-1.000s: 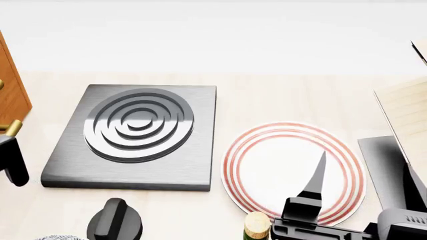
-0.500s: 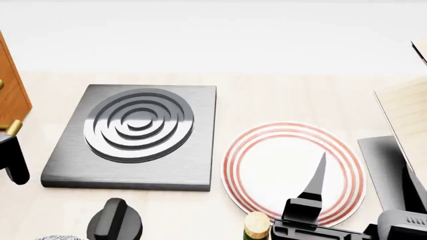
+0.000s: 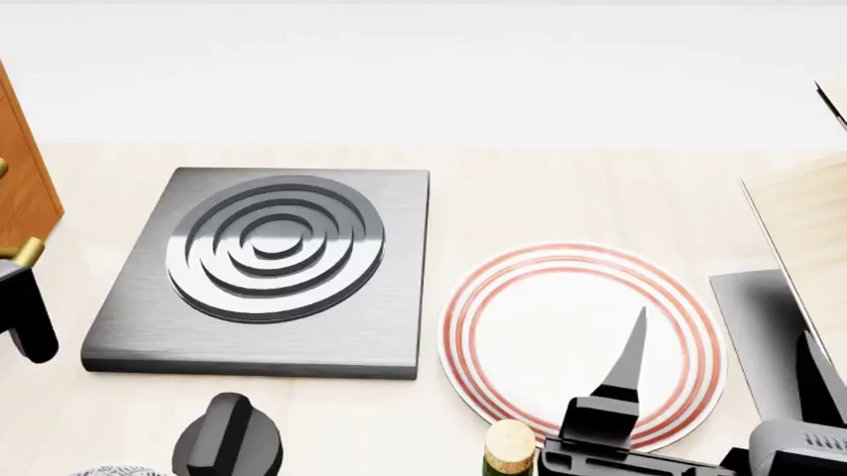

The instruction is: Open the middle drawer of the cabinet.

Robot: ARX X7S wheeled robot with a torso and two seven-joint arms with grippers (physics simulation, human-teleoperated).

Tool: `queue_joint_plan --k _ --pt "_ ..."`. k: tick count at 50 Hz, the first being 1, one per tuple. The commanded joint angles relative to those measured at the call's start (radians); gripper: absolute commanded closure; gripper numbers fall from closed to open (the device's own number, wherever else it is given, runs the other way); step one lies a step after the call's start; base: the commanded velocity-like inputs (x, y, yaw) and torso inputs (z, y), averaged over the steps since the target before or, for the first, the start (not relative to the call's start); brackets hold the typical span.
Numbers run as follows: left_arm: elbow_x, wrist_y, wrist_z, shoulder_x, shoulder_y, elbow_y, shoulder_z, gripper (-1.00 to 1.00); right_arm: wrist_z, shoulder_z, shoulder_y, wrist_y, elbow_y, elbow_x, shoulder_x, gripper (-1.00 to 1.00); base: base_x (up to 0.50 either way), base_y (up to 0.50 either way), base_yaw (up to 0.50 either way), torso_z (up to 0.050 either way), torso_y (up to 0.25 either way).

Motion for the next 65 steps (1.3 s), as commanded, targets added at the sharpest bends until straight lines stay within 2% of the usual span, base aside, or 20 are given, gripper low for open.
queue_joint_plan --k 1,41,58,65 --pt "-0.009 0.024 -0.020 0.021 -0.010 0.001 0.021 1.00 -0.001 -0.003 -0.005 -0.010 0.006 -0.001 0.001 -1.00 0.00 0.00 0.00 0.000 0.000" --pt "0.001 0.138 -0.052 0.092 -0.049 0.009 0.044 1.00 -0.006 -0.011 -0.027 -0.046 0.021 -0.007 0.005 -1.00 0.01 0.00 -0.01 0.000 0.001" --pt "0.006 0.087 -0.050 0.056 -0.056 0.147 0.042 1.00 -0.002 -0.013 -0.025 -0.049 0.022 -0.002 0.009 -1.00 0.01 0.00 -0.01 0.000 0.002" --pt "0.007 0.036 -0.051 0.021 -0.058 0.265 0.039 1.00 -0.003 -0.016 -0.025 -0.054 0.027 -0.004 0.009 -1.00 0.01 0.00 -0.01 0.000 0.001"
